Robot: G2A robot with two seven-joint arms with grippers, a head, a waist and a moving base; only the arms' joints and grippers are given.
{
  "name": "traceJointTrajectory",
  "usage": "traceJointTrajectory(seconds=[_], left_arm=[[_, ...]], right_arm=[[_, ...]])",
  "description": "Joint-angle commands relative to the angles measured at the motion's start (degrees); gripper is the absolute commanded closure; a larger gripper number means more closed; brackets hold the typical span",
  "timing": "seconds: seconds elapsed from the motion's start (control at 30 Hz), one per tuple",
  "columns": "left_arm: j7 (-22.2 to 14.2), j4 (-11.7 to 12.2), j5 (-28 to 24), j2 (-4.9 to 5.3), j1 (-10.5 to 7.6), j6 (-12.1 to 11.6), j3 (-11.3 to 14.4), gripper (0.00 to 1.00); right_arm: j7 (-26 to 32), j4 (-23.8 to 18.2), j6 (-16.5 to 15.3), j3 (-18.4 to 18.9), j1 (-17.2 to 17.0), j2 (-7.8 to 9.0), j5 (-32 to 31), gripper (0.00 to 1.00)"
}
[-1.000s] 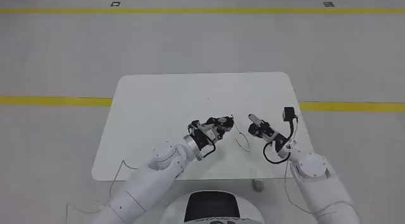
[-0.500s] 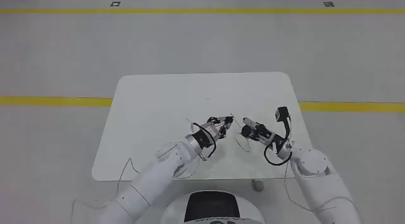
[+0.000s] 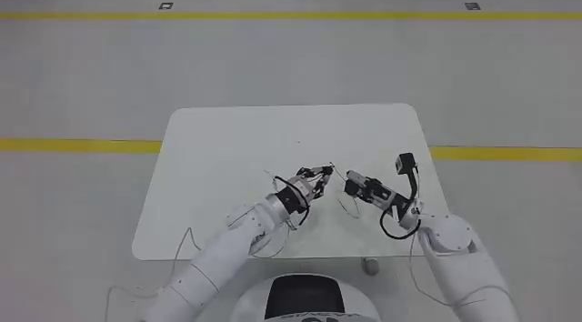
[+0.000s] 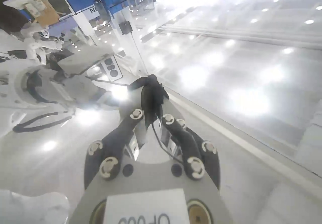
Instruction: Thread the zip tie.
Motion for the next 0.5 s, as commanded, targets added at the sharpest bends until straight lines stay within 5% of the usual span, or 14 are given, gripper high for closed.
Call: traceJointTrajectory(seconds=[0.0, 0.47], left_arm=[[-0.09, 0.26, 0.0, -0.28, 0.06, 0.31, -0.4, 1.0], [-0.68, 1.34, 0.0, -1.18, 0.01, 1.46, -1.42, 1.0]], right_arm=[[0.22, -0.06, 0.0, 0.14, -0.05, -0.05, -0.09, 0.56], [1.32, -0.22, 0.0, 0.42, -0.03, -0.41, -1.6, 0.71]])
